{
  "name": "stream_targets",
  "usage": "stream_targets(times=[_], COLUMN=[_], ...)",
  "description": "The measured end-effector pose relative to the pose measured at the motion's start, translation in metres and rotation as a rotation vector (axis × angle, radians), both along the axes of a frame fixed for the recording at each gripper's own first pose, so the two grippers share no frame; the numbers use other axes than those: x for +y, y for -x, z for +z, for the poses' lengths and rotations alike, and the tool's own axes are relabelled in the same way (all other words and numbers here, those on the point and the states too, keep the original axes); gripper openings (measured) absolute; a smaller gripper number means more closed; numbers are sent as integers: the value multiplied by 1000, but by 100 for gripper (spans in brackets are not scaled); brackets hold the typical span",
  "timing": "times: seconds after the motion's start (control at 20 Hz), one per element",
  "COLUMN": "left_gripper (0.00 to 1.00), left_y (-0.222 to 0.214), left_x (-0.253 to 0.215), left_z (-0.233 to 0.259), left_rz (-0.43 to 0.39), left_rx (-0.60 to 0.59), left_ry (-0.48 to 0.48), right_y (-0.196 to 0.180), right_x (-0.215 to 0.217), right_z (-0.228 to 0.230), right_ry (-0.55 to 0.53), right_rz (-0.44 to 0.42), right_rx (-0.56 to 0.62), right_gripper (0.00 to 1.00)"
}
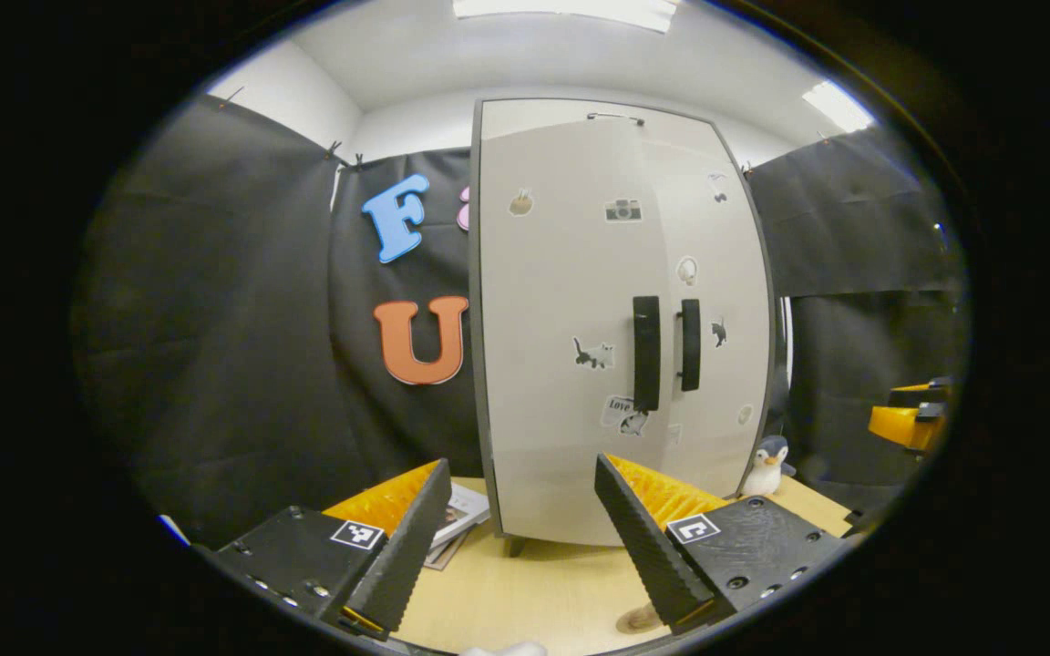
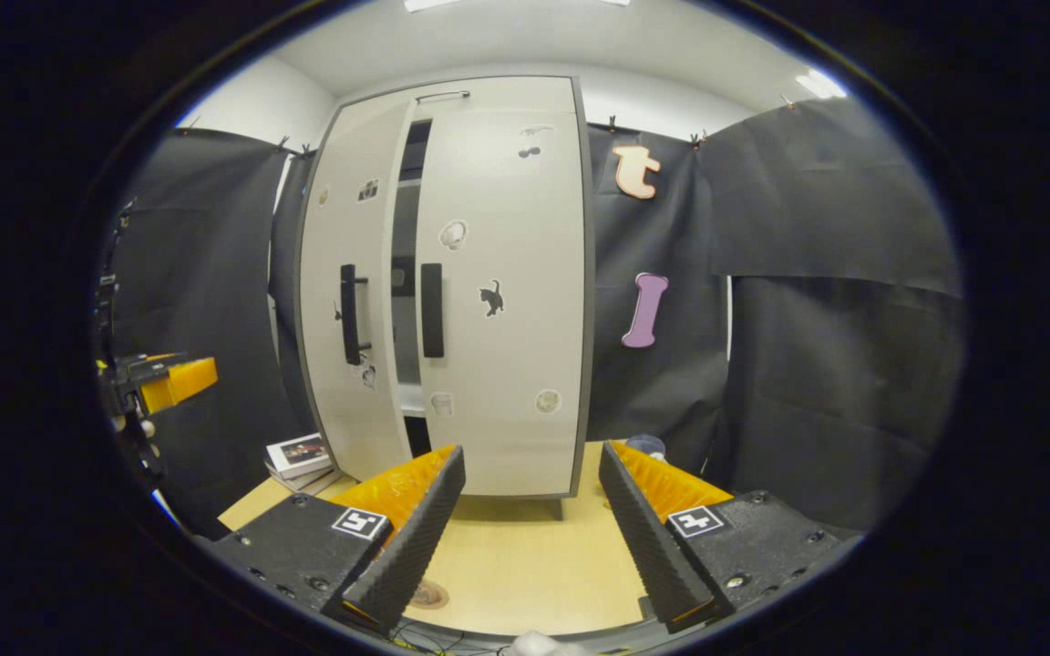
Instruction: Grasp the bottle in the cabinet with the left hand and place it on the coaster, then close the right door with the right hand and the left door with the left hand.
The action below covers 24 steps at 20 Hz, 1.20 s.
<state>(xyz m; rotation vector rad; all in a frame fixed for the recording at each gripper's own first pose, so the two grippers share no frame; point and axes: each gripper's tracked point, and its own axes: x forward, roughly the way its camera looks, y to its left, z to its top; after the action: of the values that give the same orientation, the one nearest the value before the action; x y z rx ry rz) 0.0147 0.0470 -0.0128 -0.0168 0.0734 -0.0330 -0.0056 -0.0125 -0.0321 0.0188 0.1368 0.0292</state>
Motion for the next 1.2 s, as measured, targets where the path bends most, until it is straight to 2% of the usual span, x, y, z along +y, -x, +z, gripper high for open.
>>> stream_targets(times=[0.5,1.2], left_gripper=[96,98], left_y=[21,34], left_x=[7,18], left_z=[2,9], left_rz=[17,32], left_rx=[-12,-41], left_ry=[-22,-40], right_y=[1,5], right_x=[24,30], right_z=[3,11], right_ry=[4,-9], right_rz=[21,25], right_rx=[-24,-56], right_gripper=[97,98])
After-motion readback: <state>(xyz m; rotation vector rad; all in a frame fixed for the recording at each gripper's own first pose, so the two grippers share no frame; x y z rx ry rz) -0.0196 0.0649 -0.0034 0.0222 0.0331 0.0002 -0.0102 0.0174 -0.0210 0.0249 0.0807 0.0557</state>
